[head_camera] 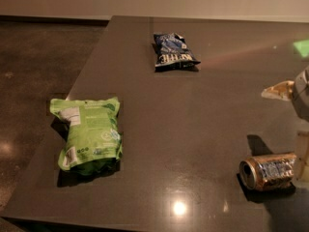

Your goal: Move orange can near blue chip bag

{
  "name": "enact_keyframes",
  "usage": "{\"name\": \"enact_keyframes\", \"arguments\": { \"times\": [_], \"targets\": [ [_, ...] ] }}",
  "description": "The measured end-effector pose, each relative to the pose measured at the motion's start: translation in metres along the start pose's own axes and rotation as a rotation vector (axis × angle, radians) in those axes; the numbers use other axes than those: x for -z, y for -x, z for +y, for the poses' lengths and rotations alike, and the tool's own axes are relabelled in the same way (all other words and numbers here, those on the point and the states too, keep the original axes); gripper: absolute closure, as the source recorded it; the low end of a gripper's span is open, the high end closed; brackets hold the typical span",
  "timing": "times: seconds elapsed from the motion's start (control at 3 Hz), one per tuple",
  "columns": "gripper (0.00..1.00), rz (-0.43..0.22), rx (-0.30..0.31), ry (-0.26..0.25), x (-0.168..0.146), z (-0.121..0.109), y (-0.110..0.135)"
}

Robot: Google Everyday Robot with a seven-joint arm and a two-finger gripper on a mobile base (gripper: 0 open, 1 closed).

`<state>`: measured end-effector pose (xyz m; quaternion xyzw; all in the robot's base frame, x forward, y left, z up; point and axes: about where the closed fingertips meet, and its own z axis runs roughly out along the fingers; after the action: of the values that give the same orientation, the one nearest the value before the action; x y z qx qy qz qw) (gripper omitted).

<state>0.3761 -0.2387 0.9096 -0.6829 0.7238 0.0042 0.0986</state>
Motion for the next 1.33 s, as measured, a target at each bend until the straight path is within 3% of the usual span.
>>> {"name": "enact_keyframes", "arguments": {
  "times": [0.67, 1.33],
  "targets": [
    [0.0, 0.027, 0.11, 0.058, -0.041, 0.019, 0.015],
    [0.0, 0.047, 0.17, 0.068, -0.061, 0.026, 0.016]
  ]
}}
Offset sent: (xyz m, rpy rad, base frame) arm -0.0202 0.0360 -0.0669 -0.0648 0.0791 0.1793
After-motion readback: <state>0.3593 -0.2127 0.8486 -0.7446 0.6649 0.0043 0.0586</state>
